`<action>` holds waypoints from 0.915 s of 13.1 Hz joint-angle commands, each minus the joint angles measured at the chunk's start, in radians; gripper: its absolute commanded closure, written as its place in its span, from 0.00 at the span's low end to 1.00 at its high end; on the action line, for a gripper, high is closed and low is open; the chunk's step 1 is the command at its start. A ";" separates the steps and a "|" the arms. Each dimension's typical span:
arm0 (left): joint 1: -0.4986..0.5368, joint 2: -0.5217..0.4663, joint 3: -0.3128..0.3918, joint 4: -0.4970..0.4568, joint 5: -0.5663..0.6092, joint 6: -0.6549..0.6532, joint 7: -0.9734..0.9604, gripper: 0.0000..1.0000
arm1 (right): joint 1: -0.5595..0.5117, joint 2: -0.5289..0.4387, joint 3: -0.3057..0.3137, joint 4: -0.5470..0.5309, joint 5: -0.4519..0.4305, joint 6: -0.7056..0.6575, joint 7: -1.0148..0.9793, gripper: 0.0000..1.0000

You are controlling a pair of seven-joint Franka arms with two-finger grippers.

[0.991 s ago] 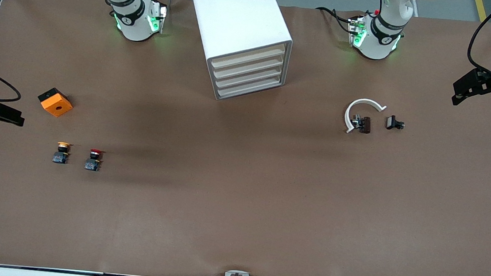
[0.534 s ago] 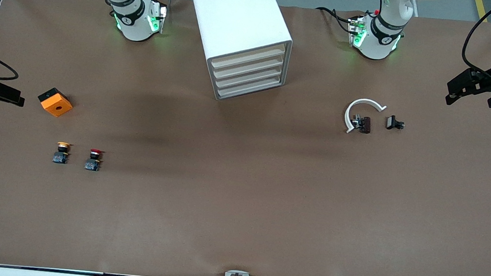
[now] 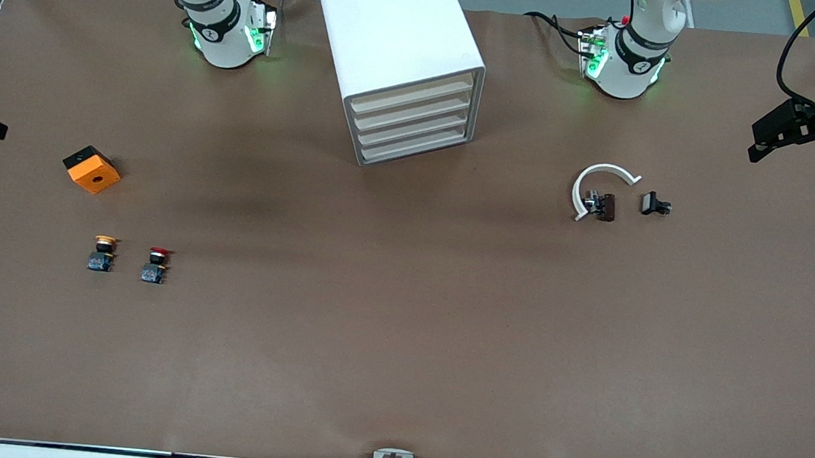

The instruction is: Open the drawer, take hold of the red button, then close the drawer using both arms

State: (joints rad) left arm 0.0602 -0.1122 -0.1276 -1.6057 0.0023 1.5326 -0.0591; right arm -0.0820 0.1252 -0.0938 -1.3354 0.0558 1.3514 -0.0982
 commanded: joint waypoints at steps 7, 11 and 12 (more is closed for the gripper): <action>0.027 0.025 0.019 0.036 -0.015 -0.020 0.033 0.00 | 0.067 -0.252 0.014 -0.352 -0.005 0.186 0.141 0.00; 0.024 0.032 0.016 0.032 -0.018 -0.025 0.021 0.00 | 0.065 -0.254 0.016 -0.355 -0.036 0.186 0.130 0.00; 0.021 0.034 0.011 0.032 -0.018 -0.025 0.010 0.00 | 0.068 -0.254 0.017 -0.355 -0.050 0.186 0.129 0.00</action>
State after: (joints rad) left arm 0.0827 -0.0873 -0.1114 -1.5915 0.0022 1.5270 -0.0457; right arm -0.0173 -0.1020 -0.0793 -1.6633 0.0326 1.5238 0.0287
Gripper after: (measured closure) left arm 0.000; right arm 0.000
